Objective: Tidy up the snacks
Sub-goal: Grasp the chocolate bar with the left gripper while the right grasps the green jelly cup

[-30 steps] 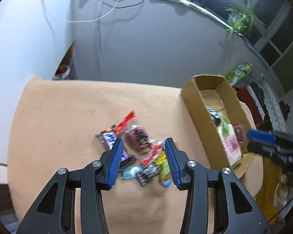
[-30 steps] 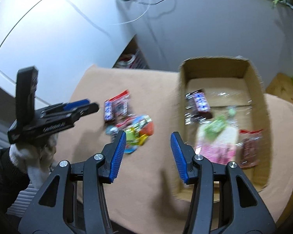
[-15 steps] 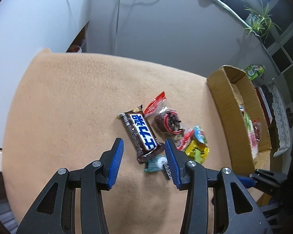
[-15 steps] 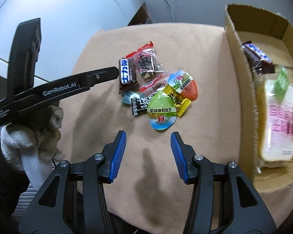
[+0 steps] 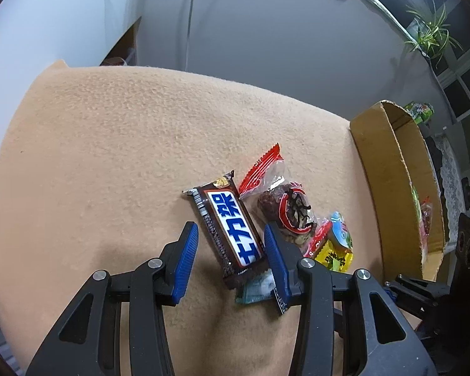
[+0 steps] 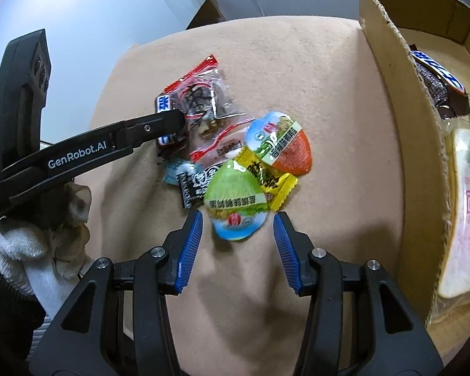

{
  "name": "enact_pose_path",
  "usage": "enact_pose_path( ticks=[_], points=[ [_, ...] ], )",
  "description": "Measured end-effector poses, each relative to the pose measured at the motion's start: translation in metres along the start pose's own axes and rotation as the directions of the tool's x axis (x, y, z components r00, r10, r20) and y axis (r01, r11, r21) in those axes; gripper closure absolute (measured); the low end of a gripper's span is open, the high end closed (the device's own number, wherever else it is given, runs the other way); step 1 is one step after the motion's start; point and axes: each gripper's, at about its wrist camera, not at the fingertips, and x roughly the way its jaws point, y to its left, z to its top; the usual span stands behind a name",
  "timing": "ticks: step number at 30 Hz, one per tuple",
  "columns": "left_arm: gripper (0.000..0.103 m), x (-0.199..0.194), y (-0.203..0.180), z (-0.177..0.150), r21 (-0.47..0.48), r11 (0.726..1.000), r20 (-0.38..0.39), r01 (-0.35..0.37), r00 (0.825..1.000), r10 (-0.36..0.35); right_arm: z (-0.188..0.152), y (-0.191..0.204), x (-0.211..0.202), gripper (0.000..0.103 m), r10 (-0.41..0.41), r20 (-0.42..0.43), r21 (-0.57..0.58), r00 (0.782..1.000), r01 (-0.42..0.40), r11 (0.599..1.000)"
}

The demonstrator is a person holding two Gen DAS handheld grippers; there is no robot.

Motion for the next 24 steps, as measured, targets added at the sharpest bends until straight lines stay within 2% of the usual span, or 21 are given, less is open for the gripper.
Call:
enact_pose_path(
  ticks=[10,12,24],
  points=[
    [0.068,0.009,-0.007,0.002,0.019,0.999,0.005,-0.030,1.000,0.030,0.005,0.014,0.006,0.054,-0.030,0.002,-0.061,1.000,0.030,0.998],
    [0.070,0.010,-0.009,0.001,0.025,0.999,0.008,-0.033,0.999,0.033,0.004,0.015,0.007,0.062,-0.041,0.000,-0.075,0.999,0.041,0.996],
    [0.074,0.000,-0.002,-0.013,0.025,0.999,0.020,-0.031,0.999,0.030,-0.010,0.024,-0.012,0.066,-0.022,0.007,-0.097,1.000,0.023,0.995]
  ],
)
